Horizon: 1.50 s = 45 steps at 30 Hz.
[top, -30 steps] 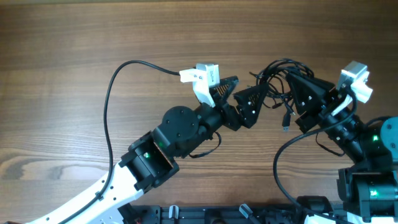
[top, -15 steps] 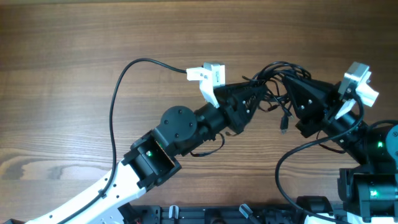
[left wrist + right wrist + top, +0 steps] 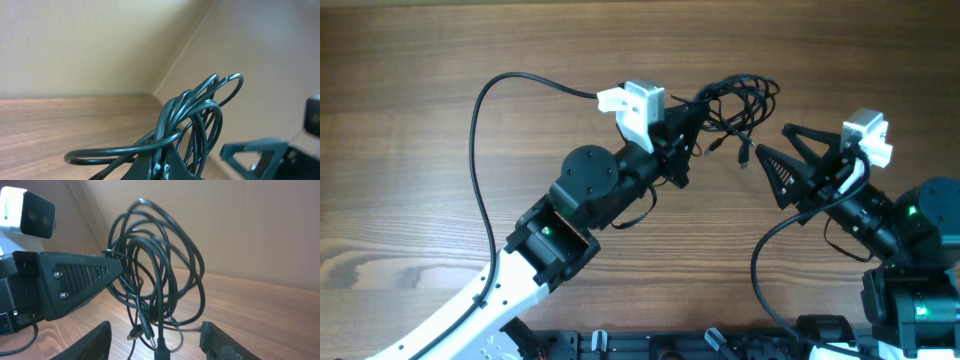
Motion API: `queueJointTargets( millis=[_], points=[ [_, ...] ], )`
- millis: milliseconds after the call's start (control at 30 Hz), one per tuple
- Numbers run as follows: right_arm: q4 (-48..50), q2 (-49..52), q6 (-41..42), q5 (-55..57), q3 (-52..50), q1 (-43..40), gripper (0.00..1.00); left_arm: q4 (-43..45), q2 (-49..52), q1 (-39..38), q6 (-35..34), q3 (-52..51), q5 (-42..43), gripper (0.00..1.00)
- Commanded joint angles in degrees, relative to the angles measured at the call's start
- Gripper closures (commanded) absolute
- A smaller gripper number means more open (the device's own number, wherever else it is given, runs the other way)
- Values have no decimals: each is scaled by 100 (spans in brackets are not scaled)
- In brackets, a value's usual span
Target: Untangle cables
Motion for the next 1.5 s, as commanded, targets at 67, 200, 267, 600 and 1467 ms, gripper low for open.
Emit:
queueJointTargets(
  millis=[67,200,267,600,1467],
  points=[
    [-4,-37,-450,122,17,9,43,-234,13,26,1049,61,-35,96],
    [-4,-37,-942,-695,17,9,53,-225,15,26,1049,61,44,96],
    [-4,-37,-942,-702,17,9,45,-170,15,26,1051,61,463,96],
    [-544,-37,-4485,-658,17,9,42,-181,15,26,1779,61,890,96],
    [-929,-26,-5060,-704,17,11,85,149,20,-11,2608,61,1912,96]
  ],
)
